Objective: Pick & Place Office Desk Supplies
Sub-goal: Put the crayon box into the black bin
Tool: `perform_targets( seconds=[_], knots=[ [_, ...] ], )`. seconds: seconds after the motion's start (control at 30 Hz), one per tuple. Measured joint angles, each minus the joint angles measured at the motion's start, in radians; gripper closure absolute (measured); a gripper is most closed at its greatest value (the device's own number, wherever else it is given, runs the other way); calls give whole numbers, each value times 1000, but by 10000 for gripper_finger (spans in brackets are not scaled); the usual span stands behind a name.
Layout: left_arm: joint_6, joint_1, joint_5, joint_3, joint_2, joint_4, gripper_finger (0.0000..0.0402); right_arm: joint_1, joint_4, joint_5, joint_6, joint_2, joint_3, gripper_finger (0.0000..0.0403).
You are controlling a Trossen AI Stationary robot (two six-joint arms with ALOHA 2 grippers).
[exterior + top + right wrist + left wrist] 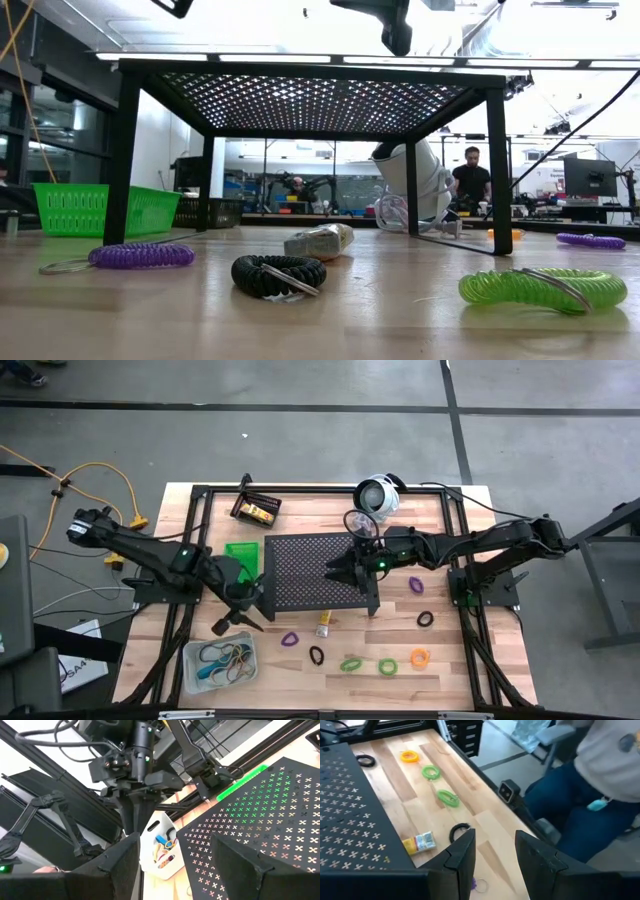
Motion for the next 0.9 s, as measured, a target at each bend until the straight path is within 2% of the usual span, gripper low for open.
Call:
perform_targets(
  seconds=[0.1, 0.33, 0.5, 0.7, 0.9],
  knots=[
    [-4, -55, -114, 0, 0, 0, 268, 0, 0, 0, 0, 0, 0, 172],
    [-123, -189, -469, 0, 5, 0, 268, 0, 0, 0, 0, 0, 0, 172],
    [-166, -292, -571, 0, 18, 24, 268, -1, -44, -22, 2, 0, 0, 172],
    [-223, -399, -765, 0, 56, 82, 268, 9, -176, -168, -57, 18, 0, 172],
    [-239, -445, -808, 0, 99, 119, 268, 78, -154, -284, -137, 71, 0, 172]
  ],
)
